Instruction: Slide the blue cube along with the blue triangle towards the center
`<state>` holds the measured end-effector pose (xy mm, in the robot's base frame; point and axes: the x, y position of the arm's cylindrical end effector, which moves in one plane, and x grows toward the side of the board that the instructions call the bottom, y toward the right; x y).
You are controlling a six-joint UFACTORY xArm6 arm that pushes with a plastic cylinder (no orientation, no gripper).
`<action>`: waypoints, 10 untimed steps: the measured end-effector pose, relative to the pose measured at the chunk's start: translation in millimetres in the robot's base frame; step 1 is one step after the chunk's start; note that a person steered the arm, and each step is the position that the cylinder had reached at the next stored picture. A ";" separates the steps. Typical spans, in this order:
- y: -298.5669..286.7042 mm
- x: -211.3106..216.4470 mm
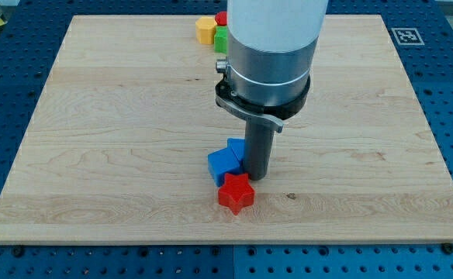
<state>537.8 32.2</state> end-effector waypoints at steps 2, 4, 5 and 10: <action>30.0 5.8; 34.0 70.7; -12.6 80.0; -114.8 16.1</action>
<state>553.9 -82.7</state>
